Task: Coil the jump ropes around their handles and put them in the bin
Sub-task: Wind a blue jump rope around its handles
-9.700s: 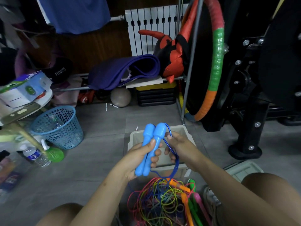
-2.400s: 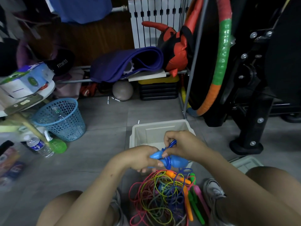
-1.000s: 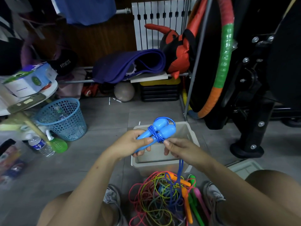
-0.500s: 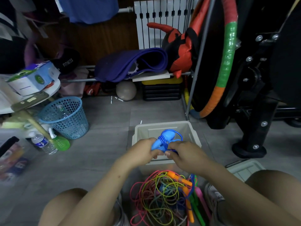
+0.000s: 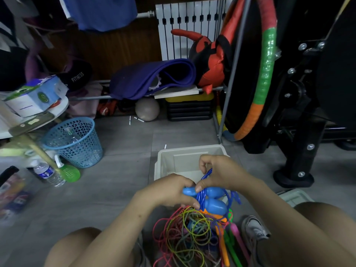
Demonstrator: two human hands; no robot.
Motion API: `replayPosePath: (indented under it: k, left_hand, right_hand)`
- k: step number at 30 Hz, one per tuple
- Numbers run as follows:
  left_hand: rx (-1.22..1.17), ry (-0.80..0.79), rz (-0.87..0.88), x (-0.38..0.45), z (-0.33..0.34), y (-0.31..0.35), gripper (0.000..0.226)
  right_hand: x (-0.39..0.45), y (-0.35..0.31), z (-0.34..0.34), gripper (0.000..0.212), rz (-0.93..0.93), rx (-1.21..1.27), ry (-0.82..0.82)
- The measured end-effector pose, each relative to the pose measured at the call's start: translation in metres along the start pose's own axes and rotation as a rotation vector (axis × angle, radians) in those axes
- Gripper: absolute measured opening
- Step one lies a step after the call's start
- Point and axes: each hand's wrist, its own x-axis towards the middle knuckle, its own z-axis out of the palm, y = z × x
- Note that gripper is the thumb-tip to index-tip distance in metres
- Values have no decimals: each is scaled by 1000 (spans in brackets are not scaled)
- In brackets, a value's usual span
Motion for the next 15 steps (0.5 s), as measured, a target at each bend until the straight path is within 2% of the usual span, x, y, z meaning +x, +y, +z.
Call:
replayPosePath:
  k: [4, 6, 8, 10, 15]
  left_hand:
    - [-185, -22, 25, -5, -2, -5, 40]
    - [-276, 4, 36, -6, -5, -5, 45]
    - [-331, 7, 64, -8, -10, -4, 37]
    - [-352, -18, 85, -10, -15, -4, 21]
    - [-329, -75, 80, -15, -13, -1, 18]
  right_hand:
    - [0, 9, 4, 39, -61, 500, -139]
    - [-1, 9, 0, 29, -88, 677, -195]
    - [0, 10, -4, 19, -69, 796, -201]
    - [0, 10, -10, 10, -31, 852, -236]
    - [-1, 14, -12, 10, -20, 761, -303]
